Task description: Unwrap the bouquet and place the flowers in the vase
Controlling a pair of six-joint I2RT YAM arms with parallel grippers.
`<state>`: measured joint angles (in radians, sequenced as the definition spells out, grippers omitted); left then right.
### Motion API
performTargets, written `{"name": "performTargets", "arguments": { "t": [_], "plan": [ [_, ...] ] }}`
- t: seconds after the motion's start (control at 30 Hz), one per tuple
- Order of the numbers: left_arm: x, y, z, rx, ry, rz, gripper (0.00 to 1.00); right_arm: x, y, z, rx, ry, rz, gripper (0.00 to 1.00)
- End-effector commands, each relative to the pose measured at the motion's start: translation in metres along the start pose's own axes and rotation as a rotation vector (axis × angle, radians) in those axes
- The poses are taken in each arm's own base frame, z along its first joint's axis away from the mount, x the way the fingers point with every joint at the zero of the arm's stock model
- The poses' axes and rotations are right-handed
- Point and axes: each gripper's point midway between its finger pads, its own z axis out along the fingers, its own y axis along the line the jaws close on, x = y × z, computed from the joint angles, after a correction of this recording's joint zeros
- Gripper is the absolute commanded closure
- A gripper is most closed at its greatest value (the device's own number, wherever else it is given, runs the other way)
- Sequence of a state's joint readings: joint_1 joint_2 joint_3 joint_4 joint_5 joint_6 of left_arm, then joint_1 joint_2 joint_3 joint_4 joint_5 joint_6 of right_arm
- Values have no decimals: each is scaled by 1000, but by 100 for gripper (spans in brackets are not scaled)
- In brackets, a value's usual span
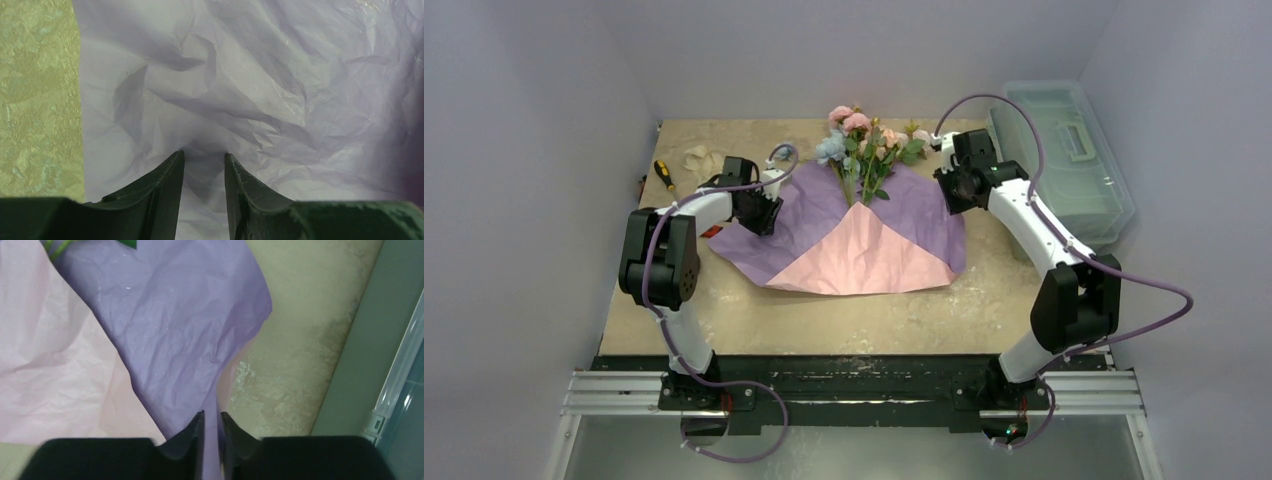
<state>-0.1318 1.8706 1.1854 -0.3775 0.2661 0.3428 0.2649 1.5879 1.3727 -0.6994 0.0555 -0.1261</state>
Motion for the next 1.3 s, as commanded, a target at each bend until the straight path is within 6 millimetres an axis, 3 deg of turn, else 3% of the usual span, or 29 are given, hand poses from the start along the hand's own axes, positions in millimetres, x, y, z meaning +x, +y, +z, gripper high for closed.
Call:
{"name": "performTargets", "arguments": {
  "t": [0.0, 0.07, 0.2, 0.43, 0.7, 0.73, 0.77, 0.97, 1.27],
  "plan": [
    [-26, 3, -4, 0, -66, 25, 65, 13, -24, -1, 67, 41, -47, 69],
    [-30, 3, -6, 7, -70, 26, 65, 15, -29, 2, 78, 51, -42, 53],
    [-41, 2, -14, 15, -96, 35, 63, 13, -38, 2, 89, 51, -37, 32],
    [-72, -18, -35, 116, -207, 64, 47, -5, -41, -14, 73, -18, -65, 2],
    [-100, -57, -54, 339, -309, 21, 23, -32, -46, -38, 81, -122, -101, 2],
    [-102, -62, -55, 365, -315, 8, 14, -36, -48, -41, 95, -137, -103, 2],
    [-104, -66, -56, 387, -320, -6, 12, -41, -50, -45, 99, -153, -108, 2],
    [-96, -98, -44, 473, -278, -35, 12, -65, -30, -69, -26, -249, -157, 2],
    [-84, -129, -17, 528, -204, -125, 18, -78, 18, -82, -307, -288, -168, 2]
  ]
}}
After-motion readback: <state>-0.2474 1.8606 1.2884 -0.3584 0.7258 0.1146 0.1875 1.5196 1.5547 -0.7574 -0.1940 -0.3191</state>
